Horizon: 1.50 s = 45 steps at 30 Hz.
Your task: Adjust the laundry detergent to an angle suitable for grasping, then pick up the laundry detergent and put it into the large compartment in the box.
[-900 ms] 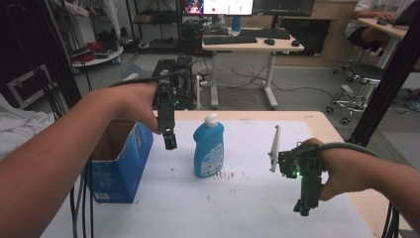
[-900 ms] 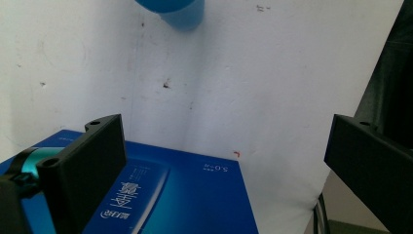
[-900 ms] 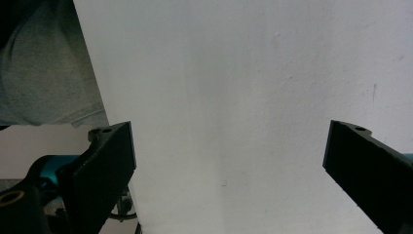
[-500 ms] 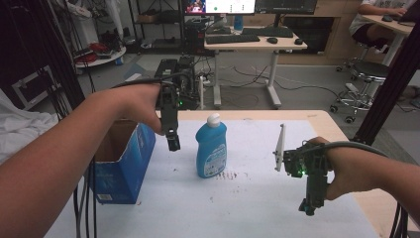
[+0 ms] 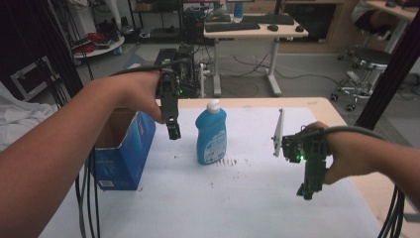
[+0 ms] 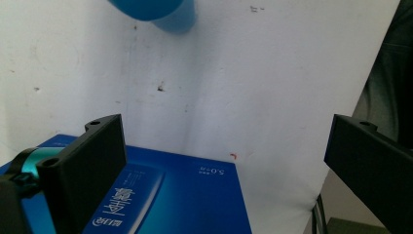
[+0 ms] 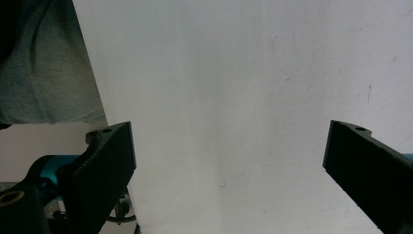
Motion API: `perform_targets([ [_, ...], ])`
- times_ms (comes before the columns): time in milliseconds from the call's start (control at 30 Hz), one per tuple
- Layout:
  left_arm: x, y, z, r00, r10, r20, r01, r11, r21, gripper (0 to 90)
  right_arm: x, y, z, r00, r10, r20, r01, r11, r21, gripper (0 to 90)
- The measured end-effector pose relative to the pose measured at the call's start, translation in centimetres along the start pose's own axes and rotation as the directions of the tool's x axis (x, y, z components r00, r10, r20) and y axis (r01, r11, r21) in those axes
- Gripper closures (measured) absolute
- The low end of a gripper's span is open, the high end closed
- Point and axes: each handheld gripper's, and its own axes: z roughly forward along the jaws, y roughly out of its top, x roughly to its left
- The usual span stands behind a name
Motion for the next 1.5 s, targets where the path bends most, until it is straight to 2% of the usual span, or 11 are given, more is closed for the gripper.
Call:
perform_targets([
  [367, -0.1, -0.1, 0.0, 1.0, -0.009, -0.004, 0.009, 0.9999, -0.005, 1.7, 0.2, -0.5, -0.9, 0.9999, 0.003, 0.014, -0.002, 1.0, -0.002, 4.1],
  [600, -0.1, -0.2, 0.2, 1.0, -0.008, 0.002, 0.008, 1.0, 0.002, 1.7, 0.2, -0.4, -0.8, 0.9999, -0.004, 0.012, 0.004, 1.0, 0.006, 4.1],
  [767, -0.1, -0.3, 0.0, 0.9998, -0.02, -0.01, 0.02, 0.9996, -0.022, 1.7, 0.3, -0.3, -0.7, 0.9999, -0.006, 0.012, 0.006, 1.0, 0.012, 4.1],
  [867, 0.0, -0.3, -0.6, 0.9984, -0.046, -0.031, 0.045, 0.9985, -0.031, 1.7, 0.4, -0.5, -0.7, 0.9999, -0.008, 0.009, 0.007, 1.0, 0.014, 4.1],
  [1000, 0.2, -0.2, -1.3, 0.9971, -0.07, -0.03, 0.068, 0.996, -0.057, 1.7, 0.3, -0.7, -0.7, 0.9999, -0.003, 0.016, 0.003, 1.0, 0.015, 4.1],
  [1133, 0.3, 0.2, -1.6, 0.9956, -0.094, -0.001, 0.094, 0.9909, -0.096, 1.7, 0.3, -0.7, -0.8, 0.9999, -0.002, 0.017, 0.002, 1.0, 0.014, 4.1],
  [1200, 0.4, 0.4, -1.7, 0.9931, -0.117, -0.002, 0.116, 0.9873, -0.108, 1.7, 0.3, -0.7, -0.8, 0.9997, -0.006, 0.022, 0.005, 1.0, 0.009, 4.1],
  [1367, 0.5, 1.0, -1.5, 0.9866, -0.163, -0.012, 0.161, 0.9817, -0.102, 1.7, 0.3, -0.6, -0.7, 0.9998, -0.002, 0.022, 0.002, 1.0, 0.011, 4.1],
  [1500, 0.8, 1.3, -1.4, 0.9788, -0.203, -0.026, 0.198, 0.9722, -0.124, 1.7, 0.2, -0.6, -0.7, 0.9996, -0.011, 0.025, 0.011, 1.0, 0.007, 4.1],
])
